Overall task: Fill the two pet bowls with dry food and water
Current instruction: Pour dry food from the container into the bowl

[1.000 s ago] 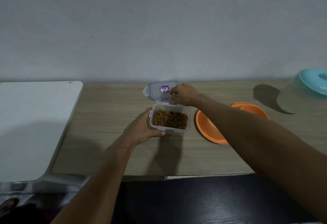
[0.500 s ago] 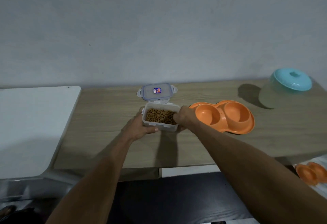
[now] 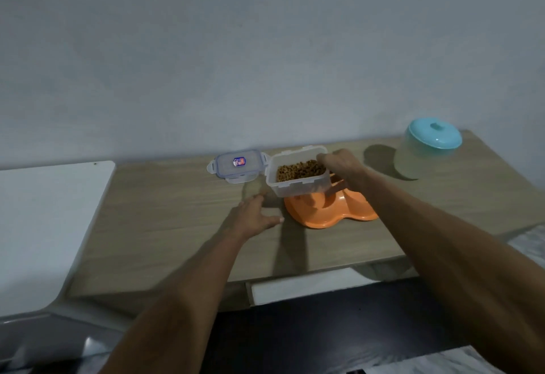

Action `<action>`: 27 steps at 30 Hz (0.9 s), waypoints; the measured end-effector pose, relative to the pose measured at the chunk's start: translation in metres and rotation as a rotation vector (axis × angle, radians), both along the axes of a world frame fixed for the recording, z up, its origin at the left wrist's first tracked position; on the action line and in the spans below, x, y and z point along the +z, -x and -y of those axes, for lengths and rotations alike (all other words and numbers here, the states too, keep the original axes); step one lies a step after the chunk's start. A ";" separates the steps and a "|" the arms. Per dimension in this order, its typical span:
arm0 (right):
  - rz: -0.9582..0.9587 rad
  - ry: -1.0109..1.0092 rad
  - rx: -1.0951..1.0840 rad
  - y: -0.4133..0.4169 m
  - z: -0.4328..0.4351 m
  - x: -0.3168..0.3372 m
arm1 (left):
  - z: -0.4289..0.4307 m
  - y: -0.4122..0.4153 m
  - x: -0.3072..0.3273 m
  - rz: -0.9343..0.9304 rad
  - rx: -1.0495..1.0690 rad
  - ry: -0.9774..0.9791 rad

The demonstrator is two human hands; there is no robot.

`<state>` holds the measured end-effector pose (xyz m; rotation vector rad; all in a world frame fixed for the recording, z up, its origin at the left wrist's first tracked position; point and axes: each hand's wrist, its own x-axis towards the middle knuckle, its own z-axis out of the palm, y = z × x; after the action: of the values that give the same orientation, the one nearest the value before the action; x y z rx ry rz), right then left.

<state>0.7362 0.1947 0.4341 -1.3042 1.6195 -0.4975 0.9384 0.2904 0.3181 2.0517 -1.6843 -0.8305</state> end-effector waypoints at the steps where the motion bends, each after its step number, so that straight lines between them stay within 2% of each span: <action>1: -0.004 0.030 -0.025 0.012 0.002 0.004 | 0.003 0.011 -0.001 0.036 -0.018 0.000; 3: -0.027 0.095 -0.064 0.034 0.004 0.010 | 0.007 0.031 -0.003 0.102 -0.054 0.029; 8: -0.148 0.300 -0.092 0.076 0.003 0.015 | 0.017 0.054 -0.013 0.131 -0.054 0.043; 16: -0.404 0.568 -0.109 0.081 -0.004 0.004 | 0.023 0.066 -0.033 0.319 -0.042 0.073; 22: -0.531 0.628 -0.041 0.070 -0.011 -0.003 | 0.026 0.071 -0.033 0.300 -0.014 0.051; 27: -0.566 0.708 0.025 0.064 -0.018 -0.006 | 0.028 0.075 -0.031 0.266 -0.011 0.038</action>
<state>0.6718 0.2124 0.4277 -2.1322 1.9624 -0.7775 0.8638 0.2620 0.2867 2.2082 -1.8320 -0.5421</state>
